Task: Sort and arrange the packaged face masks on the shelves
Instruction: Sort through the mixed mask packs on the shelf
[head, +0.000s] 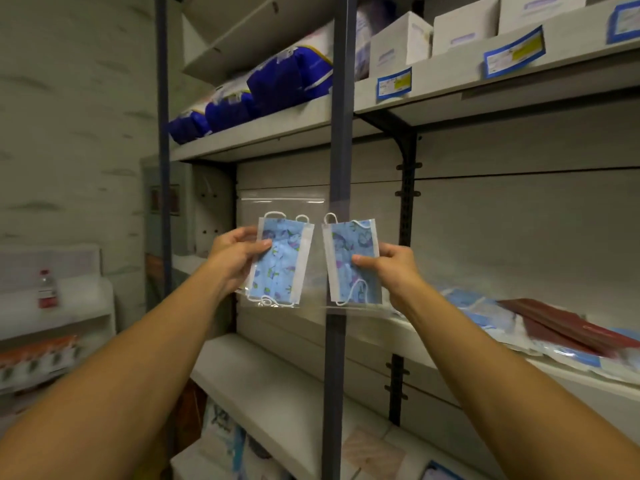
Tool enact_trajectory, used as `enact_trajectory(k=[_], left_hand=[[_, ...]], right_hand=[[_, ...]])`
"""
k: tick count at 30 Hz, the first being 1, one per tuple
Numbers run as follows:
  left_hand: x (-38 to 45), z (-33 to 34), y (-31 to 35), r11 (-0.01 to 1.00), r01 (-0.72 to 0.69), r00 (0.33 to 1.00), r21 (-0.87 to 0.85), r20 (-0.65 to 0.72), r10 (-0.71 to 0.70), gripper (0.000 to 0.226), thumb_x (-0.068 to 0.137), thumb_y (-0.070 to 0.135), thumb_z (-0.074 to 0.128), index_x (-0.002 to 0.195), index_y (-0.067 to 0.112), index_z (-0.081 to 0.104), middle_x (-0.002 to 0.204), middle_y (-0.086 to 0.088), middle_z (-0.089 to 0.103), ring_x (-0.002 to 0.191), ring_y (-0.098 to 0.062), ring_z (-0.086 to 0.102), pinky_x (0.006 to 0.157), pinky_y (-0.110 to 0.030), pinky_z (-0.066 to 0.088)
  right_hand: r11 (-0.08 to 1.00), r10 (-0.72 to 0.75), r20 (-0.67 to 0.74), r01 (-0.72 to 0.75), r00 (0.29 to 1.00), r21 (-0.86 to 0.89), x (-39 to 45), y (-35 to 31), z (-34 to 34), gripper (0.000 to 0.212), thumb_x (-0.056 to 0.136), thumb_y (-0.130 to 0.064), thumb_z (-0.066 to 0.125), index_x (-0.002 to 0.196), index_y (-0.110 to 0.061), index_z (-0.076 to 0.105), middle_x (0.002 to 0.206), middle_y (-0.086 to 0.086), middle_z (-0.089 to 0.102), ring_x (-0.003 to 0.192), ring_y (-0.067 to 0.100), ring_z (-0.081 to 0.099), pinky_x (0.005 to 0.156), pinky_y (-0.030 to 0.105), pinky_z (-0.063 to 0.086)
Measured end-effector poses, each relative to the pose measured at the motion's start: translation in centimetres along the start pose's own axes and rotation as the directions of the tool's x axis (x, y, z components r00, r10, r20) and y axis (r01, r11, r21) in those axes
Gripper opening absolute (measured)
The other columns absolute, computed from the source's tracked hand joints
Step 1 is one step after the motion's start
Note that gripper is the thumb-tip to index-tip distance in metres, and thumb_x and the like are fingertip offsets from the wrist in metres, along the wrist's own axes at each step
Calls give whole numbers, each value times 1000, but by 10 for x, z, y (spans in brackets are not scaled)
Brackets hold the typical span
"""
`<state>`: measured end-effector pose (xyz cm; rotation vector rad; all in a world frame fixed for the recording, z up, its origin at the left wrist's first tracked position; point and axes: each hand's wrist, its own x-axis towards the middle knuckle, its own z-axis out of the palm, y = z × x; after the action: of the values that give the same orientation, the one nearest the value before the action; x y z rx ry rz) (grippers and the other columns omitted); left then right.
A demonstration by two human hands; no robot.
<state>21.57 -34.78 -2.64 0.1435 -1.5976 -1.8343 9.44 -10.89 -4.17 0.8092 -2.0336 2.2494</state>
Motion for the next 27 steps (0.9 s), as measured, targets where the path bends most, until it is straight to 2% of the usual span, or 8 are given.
enact_trajectory(k=[3,6,9,13,16,19,23,27], left_hand=[[5,-36,-1,996,35,999,84,-32,-32,27,91,-3,68,116,7,65,101,-11,76,82,-22,76,57,-36,62],[17,-68,-1,990,45,997,134,-60,-38,20,92,3,70,110,11,69,89,-3,79,88,-24,76,60,-38,61],[33,-92,-1,989,49,995,139,-88,-37,18,91,4,70,107,12,70,93,-5,78,86,-23,75,59,-37,61],[52,-117,-5,992,60,995,115,-84,-50,20,90,0,70,108,10,69,101,-9,76,88,-24,75,67,-42,61],[64,-137,-8,992,66,995,106,-82,-57,18,90,-1,70,104,10,69,98,-8,76,84,-23,75,62,-39,62],[76,-156,-10,991,85,994,107,-85,-76,17,90,-2,70,102,10,69,96,-8,76,85,-24,75,60,-38,61],[93,-178,-16,989,108,991,105,-95,-98,18,90,-1,70,103,10,67,100,-9,75,89,-26,74,68,-43,61],[110,-193,-23,990,109,990,88,-99,-101,22,90,1,70,109,12,67,103,-8,75,92,-26,74,72,-45,62]], right_hand=[[997,-15,-24,13,1000,-76,4,3,30,16,84,-8,80,97,-13,71,95,4,75,78,21,74,54,31,59],[994,-31,-37,27,999,-105,7,6,59,15,83,-9,81,93,-16,72,95,2,75,80,22,74,61,38,62],[988,-44,-38,38,998,-149,12,12,87,14,84,-12,81,94,-16,73,93,2,76,80,21,75,67,43,64],[981,-49,-76,34,996,-191,22,22,120,16,82,-15,84,95,-15,75,92,2,77,80,21,75,72,46,64],[983,-39,-102,19,994,-185,27,27,144,17,81,-12,84,95,-16,76,93,2,77,80,20,74,73,42,63],[993,5,-99,-17,995,-120,31,29,166,15,84,-9,81,91,-18,71,94,3,75,80,20,73,65,38,62],[997,35,-89,-42,995,-69,36,35,190,18,86,-8,78,102,-13,71,92,1,74,77,19,72,54,32,58],[996,31,-96,-38,995,-80,46,49,214,16,83,-5,80,94,-13,73,96,6,76,80,22,74,69,43,63]])
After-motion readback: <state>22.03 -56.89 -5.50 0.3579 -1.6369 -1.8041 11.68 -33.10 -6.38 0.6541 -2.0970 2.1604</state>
